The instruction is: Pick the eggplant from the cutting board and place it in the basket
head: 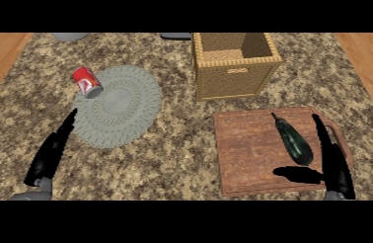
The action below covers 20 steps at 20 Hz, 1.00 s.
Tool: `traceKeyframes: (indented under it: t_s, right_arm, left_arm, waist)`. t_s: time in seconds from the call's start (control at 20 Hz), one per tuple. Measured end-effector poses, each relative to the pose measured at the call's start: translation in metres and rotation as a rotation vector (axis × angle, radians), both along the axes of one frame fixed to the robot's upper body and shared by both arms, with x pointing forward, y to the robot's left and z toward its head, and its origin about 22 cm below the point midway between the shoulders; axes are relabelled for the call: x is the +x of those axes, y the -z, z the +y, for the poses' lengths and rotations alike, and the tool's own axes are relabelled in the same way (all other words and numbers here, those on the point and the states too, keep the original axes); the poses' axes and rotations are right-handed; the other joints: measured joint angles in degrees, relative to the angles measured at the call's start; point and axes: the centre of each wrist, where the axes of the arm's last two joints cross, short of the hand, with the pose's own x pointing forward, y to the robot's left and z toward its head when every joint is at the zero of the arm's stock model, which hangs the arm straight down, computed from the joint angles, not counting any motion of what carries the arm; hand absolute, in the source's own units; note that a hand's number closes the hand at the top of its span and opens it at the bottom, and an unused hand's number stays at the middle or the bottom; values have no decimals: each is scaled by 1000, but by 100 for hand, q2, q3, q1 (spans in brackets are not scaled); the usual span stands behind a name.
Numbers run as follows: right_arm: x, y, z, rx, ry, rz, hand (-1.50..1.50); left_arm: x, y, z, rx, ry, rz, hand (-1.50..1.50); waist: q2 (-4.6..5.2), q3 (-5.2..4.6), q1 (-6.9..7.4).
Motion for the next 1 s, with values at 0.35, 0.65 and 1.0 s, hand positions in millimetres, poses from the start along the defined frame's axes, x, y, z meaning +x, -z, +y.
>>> traceKeyframes:
  t_s: [0.35,0.65,1.0]
  right_arm:
    - [7,12,1,-2,-66,31,150]
    - [11,16,4,50,-147,17,150]
    - [28,19,21,54,-239,-20,150]
  left_arm:
    - [7,-5,-2,-3,-2,-2,0]
    - [6,-6,-5,0,1,-2,0]
    - [5,-3,-6,4,5,-1,0]
  waist:
    - [-30,-55,-18]
    - [-52,-90,-29]
    - [-53,-88,-17]
